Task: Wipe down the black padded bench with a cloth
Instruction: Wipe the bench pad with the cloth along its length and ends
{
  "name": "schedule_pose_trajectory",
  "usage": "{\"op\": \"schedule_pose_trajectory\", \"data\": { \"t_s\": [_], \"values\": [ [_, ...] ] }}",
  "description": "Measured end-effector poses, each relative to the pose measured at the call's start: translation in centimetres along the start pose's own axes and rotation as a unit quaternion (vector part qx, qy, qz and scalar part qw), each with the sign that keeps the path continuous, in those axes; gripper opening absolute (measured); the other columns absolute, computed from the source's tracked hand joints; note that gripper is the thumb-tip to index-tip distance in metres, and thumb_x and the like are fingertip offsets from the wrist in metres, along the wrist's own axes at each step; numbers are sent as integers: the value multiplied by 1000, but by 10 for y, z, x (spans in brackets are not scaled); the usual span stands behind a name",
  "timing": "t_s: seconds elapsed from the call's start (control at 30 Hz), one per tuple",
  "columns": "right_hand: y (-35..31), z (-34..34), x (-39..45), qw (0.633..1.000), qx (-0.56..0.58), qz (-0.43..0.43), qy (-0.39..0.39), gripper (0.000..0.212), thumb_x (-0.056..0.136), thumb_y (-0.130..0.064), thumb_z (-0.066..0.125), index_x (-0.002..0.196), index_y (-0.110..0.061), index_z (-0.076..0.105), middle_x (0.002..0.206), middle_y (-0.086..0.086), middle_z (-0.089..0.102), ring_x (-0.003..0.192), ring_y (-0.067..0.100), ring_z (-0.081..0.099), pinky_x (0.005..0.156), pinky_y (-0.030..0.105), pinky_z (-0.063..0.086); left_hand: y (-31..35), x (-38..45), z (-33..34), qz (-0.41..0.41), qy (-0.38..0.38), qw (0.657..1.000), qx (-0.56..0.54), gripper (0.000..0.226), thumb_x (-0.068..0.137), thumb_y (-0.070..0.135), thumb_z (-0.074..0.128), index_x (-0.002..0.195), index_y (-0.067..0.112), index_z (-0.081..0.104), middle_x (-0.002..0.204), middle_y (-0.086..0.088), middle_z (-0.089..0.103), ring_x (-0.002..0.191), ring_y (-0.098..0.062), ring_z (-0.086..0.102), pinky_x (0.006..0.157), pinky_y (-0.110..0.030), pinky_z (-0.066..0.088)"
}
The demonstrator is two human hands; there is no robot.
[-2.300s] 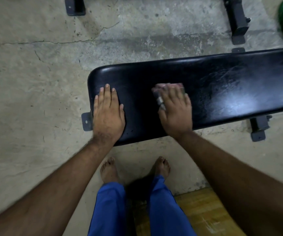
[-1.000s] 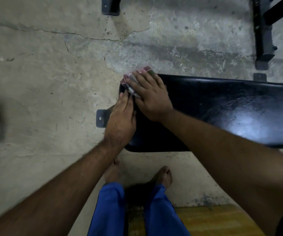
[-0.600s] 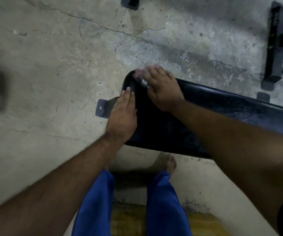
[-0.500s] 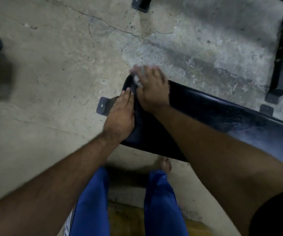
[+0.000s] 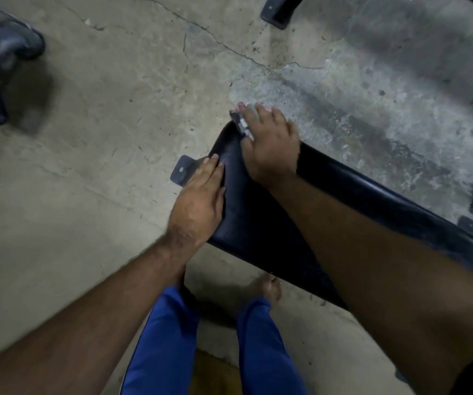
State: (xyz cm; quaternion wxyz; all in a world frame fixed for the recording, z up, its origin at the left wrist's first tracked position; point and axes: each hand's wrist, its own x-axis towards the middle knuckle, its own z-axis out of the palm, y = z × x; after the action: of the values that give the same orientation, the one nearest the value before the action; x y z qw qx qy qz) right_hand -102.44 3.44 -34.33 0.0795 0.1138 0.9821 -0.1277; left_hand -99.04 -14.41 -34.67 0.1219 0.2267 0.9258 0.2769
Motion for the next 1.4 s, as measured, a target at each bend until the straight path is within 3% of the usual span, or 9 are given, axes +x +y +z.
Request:
{"op": "schedule_pose_trajectory", "data": {
  "t_s": [0.13,0.27,0.43,0.57,0.83,0.97,1.1,1.27,1.4],
  "values": [
    [8,12,-46,979,-36,-197,-25,64,90,-39,32,153,-30,39,161,-1,38,151,25,27,121,50,17,-4,-15,-5,42,-16,999,13,49,94,11,51,141,1,45,149,-14,42,139,-24,37,114,-34,33],
    [-12,11,-34,1000,-12,6,26,63,91,-39,34,153,-29,38,162,0,35,152,28,25,121,56,17,-15,-29,-6,28,-12,1000,-7,46,96,14,53,140,3,47,151,-11,40,141,-21,34,114,-29,29],
    [-2,17,-65,986,-26,-167,-13,63,93,-41,31,155,-31,35,164,-1,32,154,26,21,123,54,14,-25,-37,-9,59,-23,998,-3,48,97,17,51,142,4,44,152,-10,39,141,-20,34,114,-25,27],
    [-33,25,-66,998,-9,51,34,68,90,-40,35,156,-29,30,165,1,28,154,27,18,122,57,12,-31,-40,-12,67,-27,997,-9,48,97,19,54,142,4,46,152,-9,39,141,-19,33,111,-25,29],
    [-19,25,-81,997,-9,71,29,69,90,-39,39,157,-28,27,166,1,26,155,27,16,122,57,11,-37,-49,-15,66,-16,997,-25,47,96,22,55,139,6,49,149,-9,43,138,-20,39,106,-29,36],
    [-15,25,-98,989,-21,-145,-35,63,94,-38,38,156,-31,29,166,0,26,155,25,14,124,56,11,-40,-54,-19,65,-15,998,-25,45,95,24,55,137,7,52,146,-8,48,134,-21,45,102,-30,41],
    [-34,22,-80,998,6,64,16,67,90,-38,37,156,-29,30,165,1,27,154,28,17,122,59,11,-46,-59,-23,79,6,997,-21,37,91,19,62,126,6,63,137,-9,57,124,-23,56,95,-35,49],
    [-36,25,-91,988,-26,-147,-47,63,92,-44,28,155,-34,32,165,-2,28,155,26,16,123,58,12,-57,-66,-31,87,4,996,-9,34,91,21,61,124,12,65,131,-5,63,112,-21,63,88,-31,53],
    [-59,34,-94,1000,-7,12,11,64,92,-40,37,155,-31,31,165,0,27,155,28,15,122,59,9,-66,-66,-34,96,-9,994,41,35,94,24,58,124,7,63,127,-11,64,117,-26,60,98,-37,49]
  ]
}}
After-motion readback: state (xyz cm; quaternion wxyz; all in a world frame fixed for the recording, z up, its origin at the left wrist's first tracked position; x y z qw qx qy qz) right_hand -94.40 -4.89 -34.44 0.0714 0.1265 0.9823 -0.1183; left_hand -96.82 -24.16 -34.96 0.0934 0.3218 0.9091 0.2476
